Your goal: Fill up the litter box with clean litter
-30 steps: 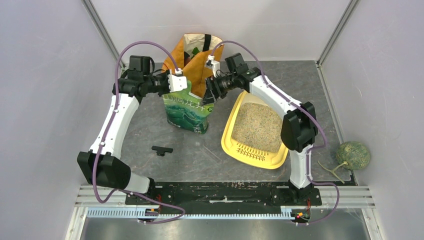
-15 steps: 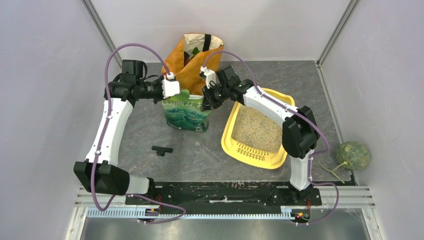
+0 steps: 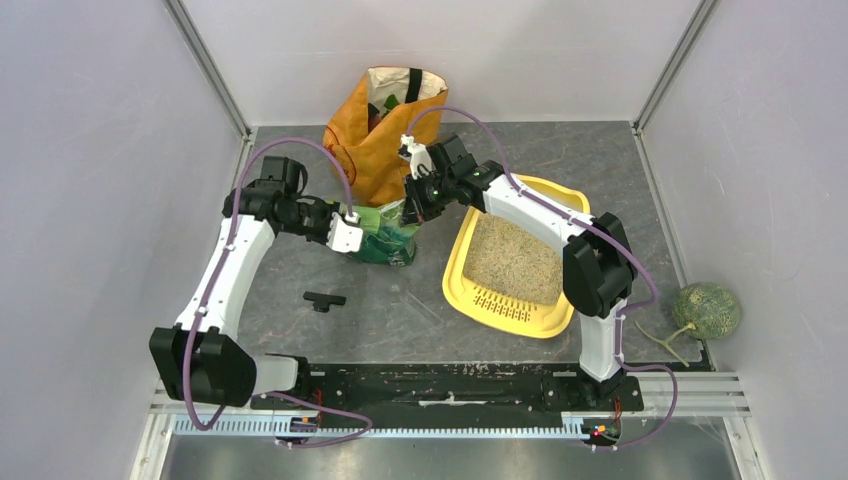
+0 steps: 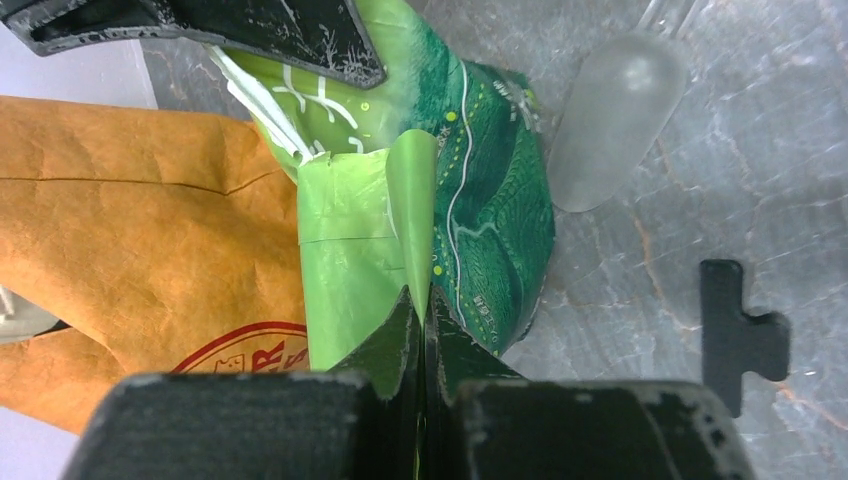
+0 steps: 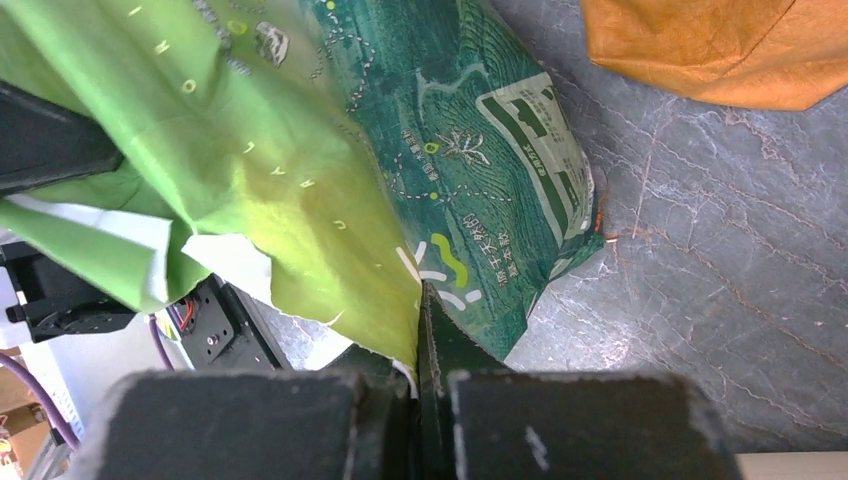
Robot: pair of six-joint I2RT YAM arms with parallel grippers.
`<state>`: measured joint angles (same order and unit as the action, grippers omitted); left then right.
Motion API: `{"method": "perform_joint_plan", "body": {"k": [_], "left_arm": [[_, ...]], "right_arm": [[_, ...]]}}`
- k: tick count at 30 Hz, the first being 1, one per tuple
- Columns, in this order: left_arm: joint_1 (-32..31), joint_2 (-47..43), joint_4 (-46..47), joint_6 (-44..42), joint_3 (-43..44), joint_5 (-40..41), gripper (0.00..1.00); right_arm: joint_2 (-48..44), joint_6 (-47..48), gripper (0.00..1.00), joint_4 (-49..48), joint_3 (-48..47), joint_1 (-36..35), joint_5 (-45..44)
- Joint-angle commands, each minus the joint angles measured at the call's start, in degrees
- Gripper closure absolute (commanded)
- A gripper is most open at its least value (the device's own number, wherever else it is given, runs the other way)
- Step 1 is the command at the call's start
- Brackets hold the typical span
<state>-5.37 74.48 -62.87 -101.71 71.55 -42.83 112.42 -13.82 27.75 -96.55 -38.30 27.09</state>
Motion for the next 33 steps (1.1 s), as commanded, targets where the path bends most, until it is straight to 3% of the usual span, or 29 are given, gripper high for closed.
{"method": "perform_joint_plan", "body": {"k": [1,5,14,15,19,23,27,33], "left_arm": [[0.70,1.29,0.90,-1.52,-3.72,11.17,0.98],[0.66,2.46,9.35,4.49,-6.76,13.43,0.98],[0.66,7.20,10.74,10.56,-7.04,15.58,0.98],[0.71,7.55,10.75,11.19,-6.91,15.66,0.98],[0.80,6.67,9.36,13.17,-4.81,14.24,0.98],[0.79,4.60,7.64,16.22,-0.23,12.78,0.98],[0.88,4.13,5.99,19.37,4.89,11.38,0.98],[0.80,2.57,6.71,20.56,8.09,9.78,0.98]], "right_arm": [[-0.58,-2.48,1.00,-0.60,-1.66,1.98,-3.06],[-0.75,-1.79,1.00,-0.89,-1.49,1.93,-1.52],[-1.82,2.13,1.00,-1.20,-0.10,1.94,0.04],[-1.90,2.79,0.96,-1.08,-0.10,1.93,0.60],[-3.19,7.17,0.55,2.53,-0.96,2.16,3.57],[-6.07,12.79,0.30,7.62,-2.52,3.31,5.09],[-6.91,17.14,0.22,12.16,-6.65,5.31,7.36],[-5.43,18.80,0.22,14.79,-15.28,5.95,10.47]]}}
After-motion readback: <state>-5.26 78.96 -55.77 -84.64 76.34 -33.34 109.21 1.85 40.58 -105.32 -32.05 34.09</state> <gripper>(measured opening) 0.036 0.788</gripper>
